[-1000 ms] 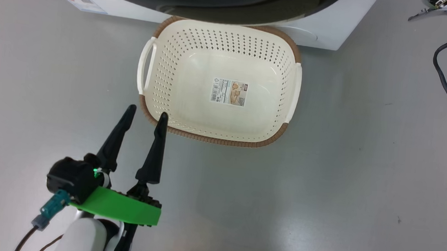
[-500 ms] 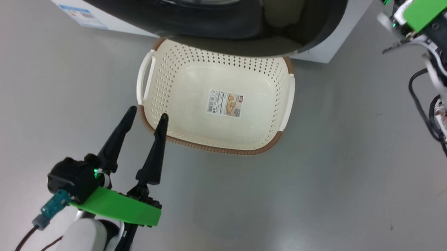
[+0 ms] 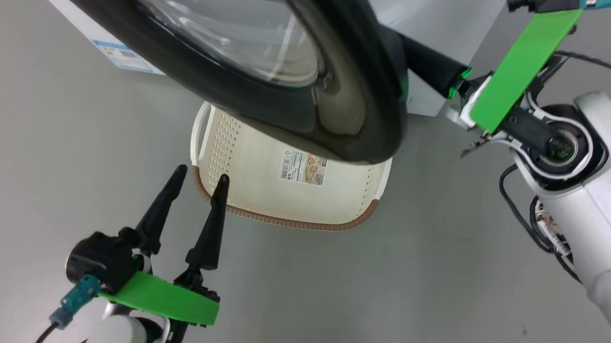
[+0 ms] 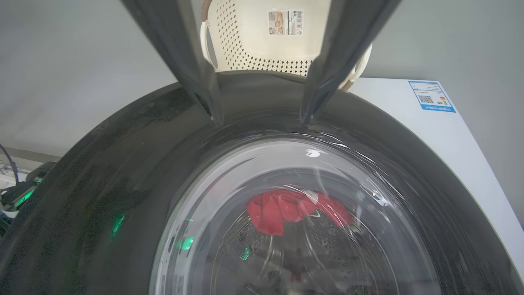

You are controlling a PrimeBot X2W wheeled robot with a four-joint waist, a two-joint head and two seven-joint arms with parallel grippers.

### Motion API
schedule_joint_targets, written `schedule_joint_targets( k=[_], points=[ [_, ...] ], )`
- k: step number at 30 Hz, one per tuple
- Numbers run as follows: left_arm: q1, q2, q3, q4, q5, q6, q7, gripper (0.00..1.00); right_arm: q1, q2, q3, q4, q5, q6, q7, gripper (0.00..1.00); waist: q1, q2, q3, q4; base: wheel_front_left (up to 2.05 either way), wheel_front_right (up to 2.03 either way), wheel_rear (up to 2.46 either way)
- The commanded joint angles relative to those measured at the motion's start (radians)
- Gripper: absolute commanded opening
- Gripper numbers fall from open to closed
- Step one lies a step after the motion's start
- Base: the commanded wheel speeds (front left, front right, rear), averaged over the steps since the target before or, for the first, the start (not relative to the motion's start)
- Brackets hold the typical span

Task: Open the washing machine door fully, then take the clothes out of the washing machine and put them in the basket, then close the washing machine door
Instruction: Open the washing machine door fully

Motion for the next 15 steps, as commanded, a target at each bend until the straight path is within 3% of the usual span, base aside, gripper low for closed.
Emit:
schedule_joint_targets(
  k=[1,15],
  points=[
    [0.018,0.017,0.035,-0.022,0.013,-0.005,-0.012,1.00,0.036,0.023,0.011,-0.045,-0.007,0.008,0.009,0.00,0.0000,0.0000,-0.018,-0.002,0.00,0.00,0.00],
    [0.037,0.017,0.037,-0.031,0.014,-0.005,-0.012,1.00,0.107,0.037,0.042,-0.096,-0.021,0.008,0.050,0.00,0.0000,0.0000,-0.039,-0.005,0.00,0.00,0.00]
  ],
)
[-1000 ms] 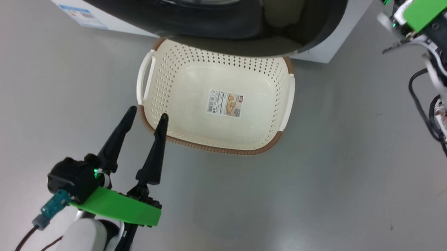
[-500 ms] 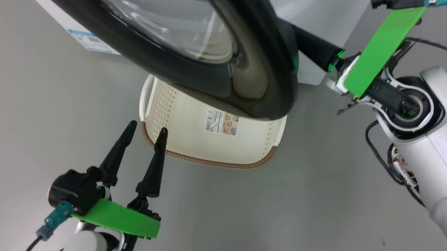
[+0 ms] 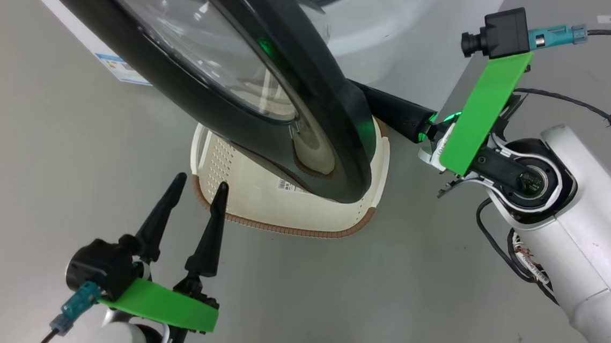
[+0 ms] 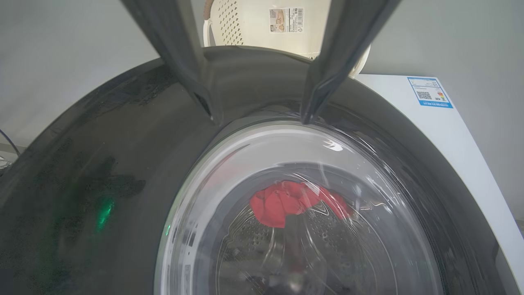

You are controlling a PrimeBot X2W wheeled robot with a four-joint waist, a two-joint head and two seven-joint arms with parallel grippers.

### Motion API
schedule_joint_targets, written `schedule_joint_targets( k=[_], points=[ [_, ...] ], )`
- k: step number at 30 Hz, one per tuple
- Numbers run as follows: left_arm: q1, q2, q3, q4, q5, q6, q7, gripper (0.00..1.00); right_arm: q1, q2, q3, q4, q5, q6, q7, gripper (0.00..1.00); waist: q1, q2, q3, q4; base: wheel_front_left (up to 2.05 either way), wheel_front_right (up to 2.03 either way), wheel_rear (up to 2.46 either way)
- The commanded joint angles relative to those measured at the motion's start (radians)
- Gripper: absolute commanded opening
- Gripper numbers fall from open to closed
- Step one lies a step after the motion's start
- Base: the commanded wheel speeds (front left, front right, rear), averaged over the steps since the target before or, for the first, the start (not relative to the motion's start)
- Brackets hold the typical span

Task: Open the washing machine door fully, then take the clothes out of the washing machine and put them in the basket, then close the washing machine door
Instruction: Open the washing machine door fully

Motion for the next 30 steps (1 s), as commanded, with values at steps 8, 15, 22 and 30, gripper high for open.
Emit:
schedule_joint_targets(
  k=[8,15,22,30],
  points=[
    [0.005,0.017,0.042,-0.022,0.014,-0.005,-0.012,1.00,0.040,0.007,-0.018,-0.003,-0.057,0.008,-0.085,0.67,0.0000,0.0000,-0.011,-0.008,0.00,0.00,0.00],
    [0.012,0.017,0.055,-0.016,0.024,-0.005,-0.012,1.00,0.101,-0.014,-0.033,0.011,-0.059,0.008,-0.141,1.00,0.0000,0.0000,-0.033,-0.028,0.00,0.00,0.00],
    [0.030,0.017,0.085,-0.009,0.031,-0.005,-0.012,1.00,0.198,-0.039,-0.025,0.041,-0.082,0.008,-0.215,1.00,0.0000,0.0000,-0.060,-0.066,0.00,0.00,0.00],
    [0.053,0.017,0.113,-0.001,0.047,-0.005,-0.012,1.00,0.350,-0.067,-0.028,0.048,-0.082,0.008,-0.323,1.00,0.0000,0.0000,-0.090,-0.106,0.00,0.00,0.00]
  ],
)
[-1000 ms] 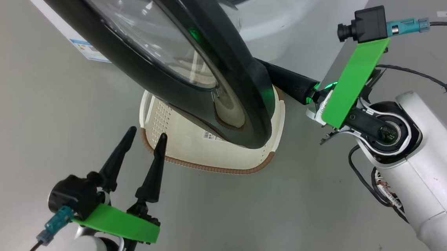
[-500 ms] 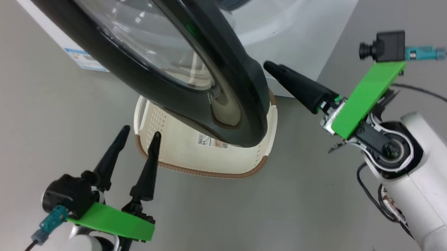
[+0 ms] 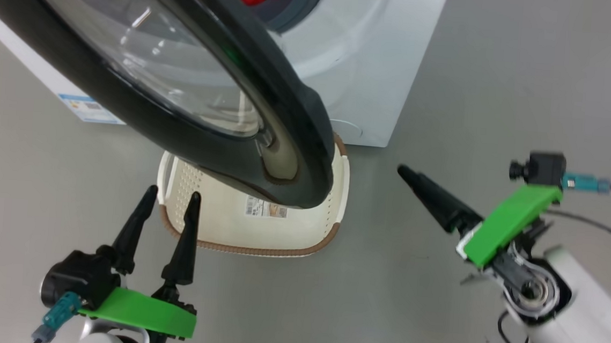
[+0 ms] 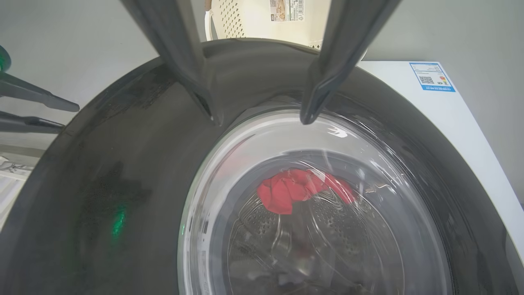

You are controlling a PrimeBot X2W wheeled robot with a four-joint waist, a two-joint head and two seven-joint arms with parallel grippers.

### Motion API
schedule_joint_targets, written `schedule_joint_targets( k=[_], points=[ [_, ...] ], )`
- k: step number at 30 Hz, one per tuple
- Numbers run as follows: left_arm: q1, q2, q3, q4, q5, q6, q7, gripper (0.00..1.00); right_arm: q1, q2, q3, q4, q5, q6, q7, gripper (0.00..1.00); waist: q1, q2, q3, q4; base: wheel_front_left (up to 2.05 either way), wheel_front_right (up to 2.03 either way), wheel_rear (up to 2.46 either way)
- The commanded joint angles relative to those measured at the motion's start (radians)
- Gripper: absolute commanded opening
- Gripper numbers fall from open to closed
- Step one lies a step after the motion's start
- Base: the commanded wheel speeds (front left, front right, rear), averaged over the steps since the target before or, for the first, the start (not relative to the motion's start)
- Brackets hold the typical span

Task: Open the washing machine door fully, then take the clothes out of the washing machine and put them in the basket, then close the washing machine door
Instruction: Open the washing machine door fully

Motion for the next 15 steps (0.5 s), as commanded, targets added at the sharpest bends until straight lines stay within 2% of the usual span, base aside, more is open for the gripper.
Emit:
schedule_joint_targets(
  k=[1,10,15],
  points=[
    [0.017,0.017,0.042,-0.019,0.009,-0.005,-0.012,1.00,0.057,-0.010,0.003,-0.018,-0.010,0.008,-0.033,1.00,0.0000,0.0000,-0.018,-0.020,0.00,0.00,0.00],
    [0.042,0.017,0.068,-0.016,0.016,-0.005,-0.012,1.00,0.158,-0.027,0.026,0.023,-0.047,0.008,-0.147,1.00,0.0000,0.0000,-0.035,-0.060,0.00,0.00,0.00],
    [0.045,0.017,0.073,-0.012,0.023,-0.005,-0.012,1.00,0.182,-0.068,0.080,0.084,-0.198,0.008,-0.331,1.00,0.0000,0.0000,-0.037,-0.075,0.00,0.00,0.00]
  ],
)
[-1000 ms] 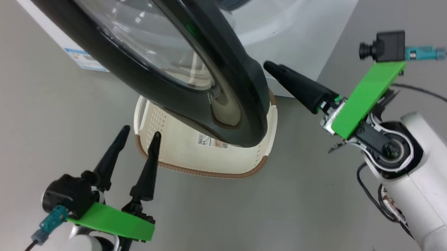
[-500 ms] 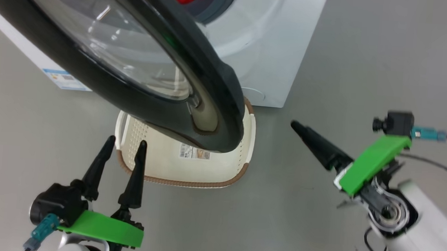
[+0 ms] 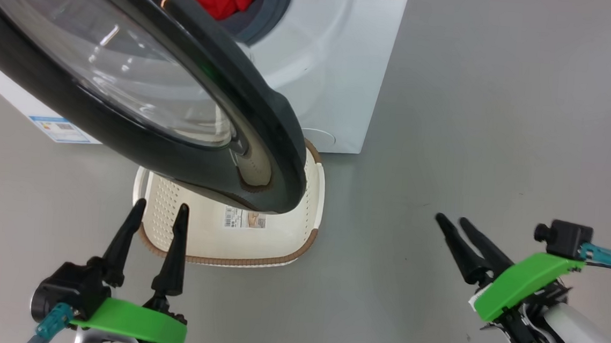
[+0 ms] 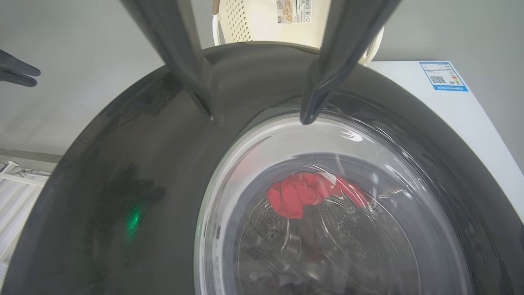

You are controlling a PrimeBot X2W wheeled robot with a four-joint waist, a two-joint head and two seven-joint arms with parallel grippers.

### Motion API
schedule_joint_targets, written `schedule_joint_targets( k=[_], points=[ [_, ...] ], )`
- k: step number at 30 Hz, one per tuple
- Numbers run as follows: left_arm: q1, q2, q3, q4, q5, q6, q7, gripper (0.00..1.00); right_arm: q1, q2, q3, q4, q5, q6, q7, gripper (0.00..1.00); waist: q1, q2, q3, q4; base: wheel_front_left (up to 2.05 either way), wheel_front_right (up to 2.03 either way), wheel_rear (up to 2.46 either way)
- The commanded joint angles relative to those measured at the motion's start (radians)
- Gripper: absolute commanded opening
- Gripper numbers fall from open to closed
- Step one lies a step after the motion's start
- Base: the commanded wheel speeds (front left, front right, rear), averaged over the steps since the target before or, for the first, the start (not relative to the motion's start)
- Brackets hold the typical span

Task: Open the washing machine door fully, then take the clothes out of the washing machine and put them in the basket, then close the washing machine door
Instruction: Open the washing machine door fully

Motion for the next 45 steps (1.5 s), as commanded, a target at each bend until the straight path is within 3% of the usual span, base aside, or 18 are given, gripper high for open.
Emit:
schedule_joint_targets(
  k=[1,7,17,27,31,45],
  points=[
    [0.007,0.015,0.038,-0.018,0.010,-0.005,-0.012,1.00,0.029,-0.015,0.019,0.001,-0.030,0.008,-0.046,1.00,0.0000,-0.0001,-0.002,-0.004,0.00,0.00,0.00],
    [0.013,0.015,0.049,-0.014,0.011,-0.006,-0.012,1.00,0.028,-0.013,0.030,0.082,-0.210,0.008,-0.120,1.00,0.0000,-0.0001,-0.008,-0.015,0.00,0.00,0.00],
    [0.011,0.015,0.062,-0.018,0.012,-0.006,-0.012,1.00,0.165,0.117,-0.331,-0.070,-0.703,0.008,-0.122,1.00,0.0000,-0.0001,-0.003,-0.012,0.00,0.00,0.00],
    [0.012,0.015,0.079,-0.038,0.015,-0.006,-0.012,1.00,0.305,0.274,-0.601,-0.278,-1.009,0.008,-0.122,1.00,0.0000,-0.0001,0.001,0.000,0.00,0.00,0.00],
    [0.015,0.015,0.077,-0.046,0.017,-0.006,-0.012,1.00,0.350,0.306,-0.653,-0.321,-1.062,0.008,-0.122,1.00,0.0000,-0.0001,0.002,0.007,0.00,0.00,0.00],
    [0.027,0.015,0.075,-0.048,0.015,-0.006,-0.012,1.00,0.394,0.331,-0.680,-0.319,-1.090,0.008,-0.122,1.00,0.0000,-0.0001,-0.001,0.007,0.00,0.00,0.00]
  ],
)
